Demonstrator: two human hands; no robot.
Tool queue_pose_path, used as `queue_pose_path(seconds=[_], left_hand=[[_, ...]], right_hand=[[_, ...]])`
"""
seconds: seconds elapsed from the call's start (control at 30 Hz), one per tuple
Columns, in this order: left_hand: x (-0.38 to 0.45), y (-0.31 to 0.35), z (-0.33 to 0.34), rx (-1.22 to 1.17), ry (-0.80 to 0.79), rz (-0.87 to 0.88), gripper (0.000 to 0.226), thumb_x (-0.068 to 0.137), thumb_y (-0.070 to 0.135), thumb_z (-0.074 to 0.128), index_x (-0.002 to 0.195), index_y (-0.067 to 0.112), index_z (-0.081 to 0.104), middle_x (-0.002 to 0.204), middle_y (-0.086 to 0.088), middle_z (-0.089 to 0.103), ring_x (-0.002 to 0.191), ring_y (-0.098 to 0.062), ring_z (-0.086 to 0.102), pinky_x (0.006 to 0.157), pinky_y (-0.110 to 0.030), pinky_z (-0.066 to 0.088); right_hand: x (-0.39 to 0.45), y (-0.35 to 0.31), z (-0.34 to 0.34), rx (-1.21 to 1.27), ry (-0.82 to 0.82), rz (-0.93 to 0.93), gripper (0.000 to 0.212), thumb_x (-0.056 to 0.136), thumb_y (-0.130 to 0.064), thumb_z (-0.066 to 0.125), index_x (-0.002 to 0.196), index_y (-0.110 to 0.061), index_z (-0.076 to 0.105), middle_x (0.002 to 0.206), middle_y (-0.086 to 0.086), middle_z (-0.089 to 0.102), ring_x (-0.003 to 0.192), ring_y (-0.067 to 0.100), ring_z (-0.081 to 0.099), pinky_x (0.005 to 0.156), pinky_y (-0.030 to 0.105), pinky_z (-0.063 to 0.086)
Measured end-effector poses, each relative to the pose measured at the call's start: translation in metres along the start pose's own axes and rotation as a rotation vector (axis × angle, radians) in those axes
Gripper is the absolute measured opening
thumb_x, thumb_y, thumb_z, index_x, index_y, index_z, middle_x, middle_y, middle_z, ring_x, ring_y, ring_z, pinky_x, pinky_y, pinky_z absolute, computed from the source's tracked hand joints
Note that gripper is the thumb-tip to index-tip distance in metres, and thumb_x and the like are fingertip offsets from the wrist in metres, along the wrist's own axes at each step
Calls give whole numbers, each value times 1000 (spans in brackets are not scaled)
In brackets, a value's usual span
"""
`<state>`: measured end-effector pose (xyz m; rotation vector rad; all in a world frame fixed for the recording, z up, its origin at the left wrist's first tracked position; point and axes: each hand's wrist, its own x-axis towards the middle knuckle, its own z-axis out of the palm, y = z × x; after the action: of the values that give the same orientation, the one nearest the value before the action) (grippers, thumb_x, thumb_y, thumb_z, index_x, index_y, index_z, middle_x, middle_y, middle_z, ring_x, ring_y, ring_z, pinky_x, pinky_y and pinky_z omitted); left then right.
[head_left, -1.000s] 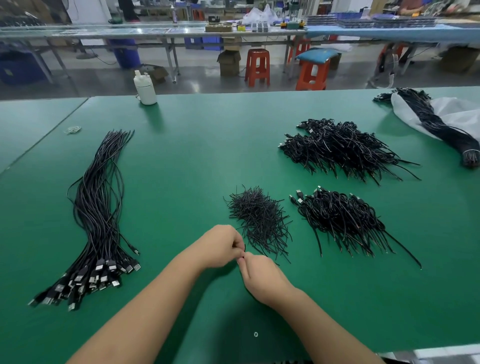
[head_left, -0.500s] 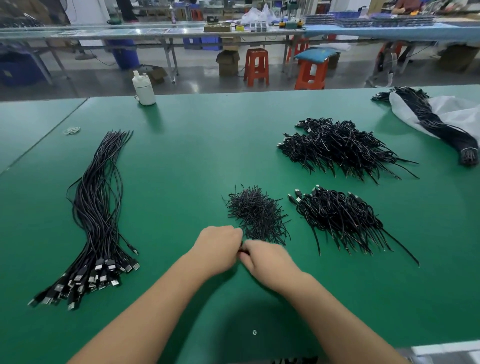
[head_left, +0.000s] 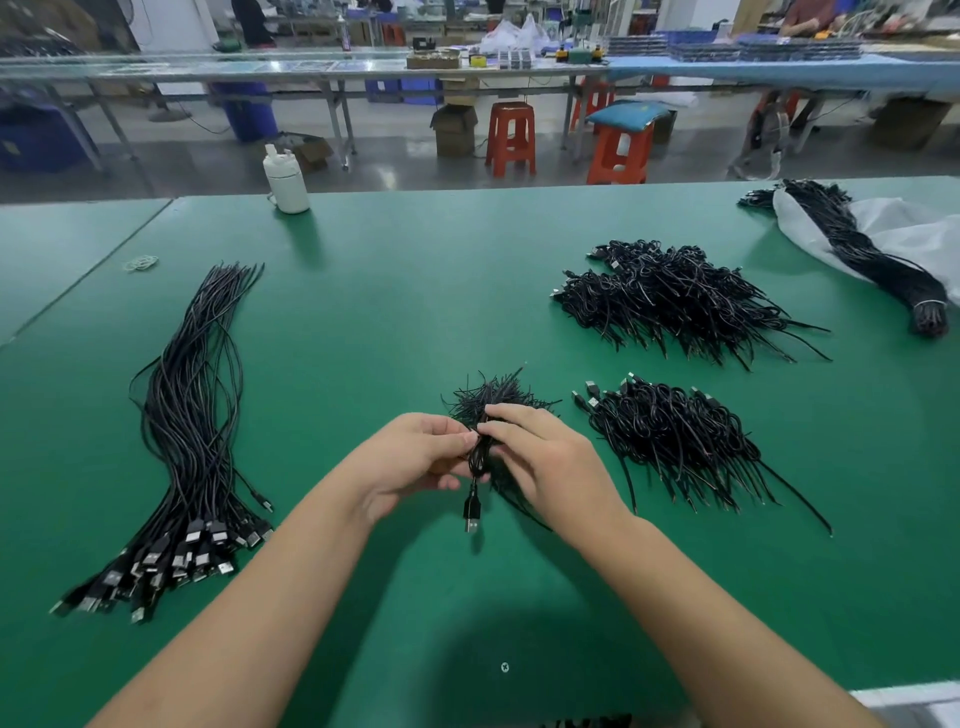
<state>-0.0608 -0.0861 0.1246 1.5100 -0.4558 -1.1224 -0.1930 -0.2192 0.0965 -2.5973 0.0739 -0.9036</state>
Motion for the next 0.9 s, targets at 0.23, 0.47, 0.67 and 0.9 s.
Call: queue_pose_path(seconds=[0.23,0.47,0.67,0.9], left_hand=[[0,-3,0,-8,-41,72,13,96,6,57,83,8,61,72,-10,69,61,-14,66,51,-22,45],[2,-9,15,598,303,444,18,96,18,60,80,22,53,65,6,49,55,-5,38,55,-20,33],[-4,-8,18,1125,390,693,6,97,18,51,93,20,48,88,2,53,74,-26,53,67,-39,44],[-3,-2,15,875,400,661,14,96,12,56,87,21,50,76,14,51,71,4,49,64,-11,34]], right_hand=[[4,-4,-5,44,-39,95,25,90,-14,70,115,-12,73,110,0,73,100,18,66,93,31,51],[13,-15,-2,698,-77,709,22,95,-19,63,101,-28,44,56,-3,58,44,14,51,51,22,43],[16,-13,-5,945,-94,773,14,102,-5,48,107,-7,61,69,2,66,58,16,61,60,27,56],[16,-13,-11,1109,-90,729,27,92,6,60,111,-11,68,85,3,72,78,13,67,77,25,59]])
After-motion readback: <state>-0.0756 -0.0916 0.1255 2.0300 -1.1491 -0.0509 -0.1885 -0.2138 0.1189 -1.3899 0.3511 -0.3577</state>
